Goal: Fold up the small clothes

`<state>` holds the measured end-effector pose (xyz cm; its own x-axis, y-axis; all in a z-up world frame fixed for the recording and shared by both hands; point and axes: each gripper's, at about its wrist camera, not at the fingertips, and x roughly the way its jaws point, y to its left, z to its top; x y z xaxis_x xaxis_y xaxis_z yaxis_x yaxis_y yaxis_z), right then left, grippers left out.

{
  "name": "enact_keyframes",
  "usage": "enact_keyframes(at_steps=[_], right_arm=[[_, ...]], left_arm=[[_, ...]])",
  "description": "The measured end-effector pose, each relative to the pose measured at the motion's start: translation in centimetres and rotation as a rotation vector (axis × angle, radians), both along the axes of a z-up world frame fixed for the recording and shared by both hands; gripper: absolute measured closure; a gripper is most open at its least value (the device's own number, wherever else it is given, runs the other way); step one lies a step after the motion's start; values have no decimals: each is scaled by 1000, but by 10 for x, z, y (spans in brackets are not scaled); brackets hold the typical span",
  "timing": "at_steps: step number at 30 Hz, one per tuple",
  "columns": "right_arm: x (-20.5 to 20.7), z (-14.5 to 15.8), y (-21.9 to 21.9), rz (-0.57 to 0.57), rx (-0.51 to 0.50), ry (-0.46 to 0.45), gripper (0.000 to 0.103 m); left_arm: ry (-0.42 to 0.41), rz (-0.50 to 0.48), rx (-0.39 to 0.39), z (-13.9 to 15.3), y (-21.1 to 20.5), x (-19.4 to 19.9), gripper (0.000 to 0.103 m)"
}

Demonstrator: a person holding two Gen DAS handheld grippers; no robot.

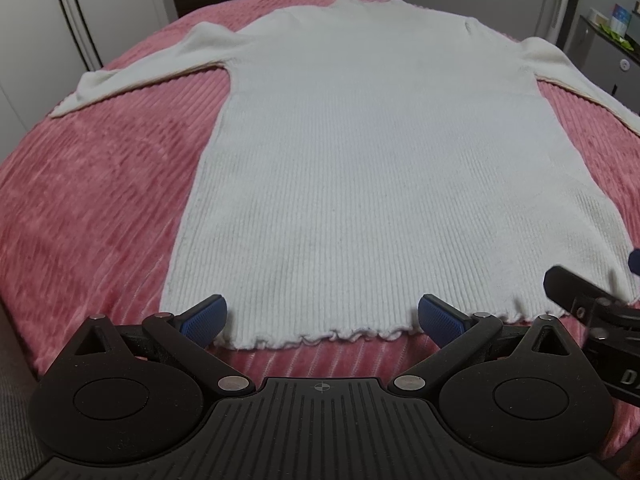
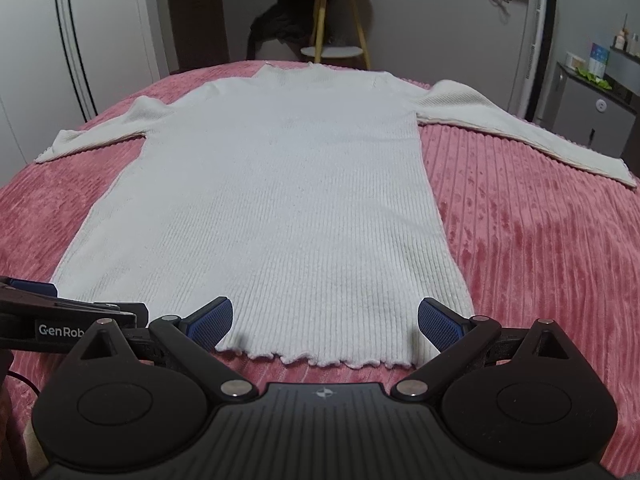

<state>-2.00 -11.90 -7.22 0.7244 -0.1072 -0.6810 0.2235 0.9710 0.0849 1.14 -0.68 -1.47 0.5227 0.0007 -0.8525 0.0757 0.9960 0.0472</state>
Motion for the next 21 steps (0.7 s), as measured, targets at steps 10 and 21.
enact_keyframes(at_steps=[10, 21], right_arm=[[13, 12, -90, -130, 337, -128, 4], [28, -13, -342, -700, 506, -334, 66]], left_arm=[[-11, 5, 28, 6, -10, 20, 0], [-54, 21, 44, 9, -33, 89, 0]])
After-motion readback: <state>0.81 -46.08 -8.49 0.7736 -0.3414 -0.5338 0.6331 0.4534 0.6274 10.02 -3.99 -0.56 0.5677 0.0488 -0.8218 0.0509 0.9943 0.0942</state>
